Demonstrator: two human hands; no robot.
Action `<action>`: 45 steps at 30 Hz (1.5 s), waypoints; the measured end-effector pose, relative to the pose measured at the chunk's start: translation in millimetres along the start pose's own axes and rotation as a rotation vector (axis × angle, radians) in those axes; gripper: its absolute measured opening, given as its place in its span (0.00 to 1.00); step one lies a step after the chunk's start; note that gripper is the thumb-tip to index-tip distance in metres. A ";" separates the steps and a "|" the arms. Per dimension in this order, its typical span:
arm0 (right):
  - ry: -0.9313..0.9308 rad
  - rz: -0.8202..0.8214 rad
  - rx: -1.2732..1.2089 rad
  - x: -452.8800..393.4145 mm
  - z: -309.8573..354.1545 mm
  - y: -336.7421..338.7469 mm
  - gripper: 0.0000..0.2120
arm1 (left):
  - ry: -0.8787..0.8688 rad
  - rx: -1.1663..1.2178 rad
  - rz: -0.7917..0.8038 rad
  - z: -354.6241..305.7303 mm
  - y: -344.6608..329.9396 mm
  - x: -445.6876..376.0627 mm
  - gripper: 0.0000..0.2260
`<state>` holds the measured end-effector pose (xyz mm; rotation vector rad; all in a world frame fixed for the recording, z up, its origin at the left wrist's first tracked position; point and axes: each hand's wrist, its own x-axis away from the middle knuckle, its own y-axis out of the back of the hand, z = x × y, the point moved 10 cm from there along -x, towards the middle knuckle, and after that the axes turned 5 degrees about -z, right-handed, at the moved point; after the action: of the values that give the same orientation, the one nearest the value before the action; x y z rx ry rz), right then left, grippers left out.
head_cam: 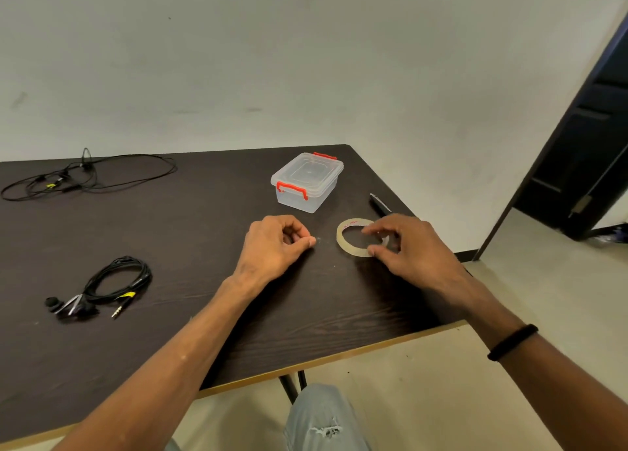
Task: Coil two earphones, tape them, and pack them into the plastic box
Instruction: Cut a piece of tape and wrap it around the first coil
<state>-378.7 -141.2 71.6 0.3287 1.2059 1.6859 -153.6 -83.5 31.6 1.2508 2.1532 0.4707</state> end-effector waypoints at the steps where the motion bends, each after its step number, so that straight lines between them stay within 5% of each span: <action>1: -0.049 -0.081 -0.012 1.2 -6.2 10.3 0.12 | 0.005 0.002 0.001 0.2 -0.3 0.2 0.06; 3: -0.153 -0.199 0.079 3.7 -21.6 28.8 0.09 | 0.018 0.009 -0.001 1.4 1.0 1.0 0.07; 7: -0.372 -0.061 0.333 5.7 -58.7 32.3 0.08 | 0.012 0.016 0.003 -0.8 2.7 4.8 0.05; 23: -0.496 0.083 0.369 -32.7 -68.3 31.9 0.21 | -0.065 -0.103 0.050 -10.3 1.5 9.4 0.06; 31: -0.614 0.101 0.083 -17.9 -75.1 60.7 0.15 | -0.062 -0.123 0.048 -11.9 2.7 10.8 0.06; 34: -0.607 0.099 -0.319 0.0 -47.8 73.6 0.15 | -0.070 -0.135 0.057 -12.4 2.8 11.4 0.06; 37: -0.600 0.163 -0.661 25.5 -6.1 64.6 0.26 | -0.069 -0.139 0.044 -10.5 3.4 10.5 0.06; 45: -0.829 0.429 -0.831 75.6 22.8 4.1 0.25 | -0.055 -0.121 0.020 -6.1 3.2 8.4 0.04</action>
<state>-400.7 -65.8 62.4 0.6897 -0.2107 1.9406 -158.6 -74.7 35.3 1.2047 2.0366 0.5601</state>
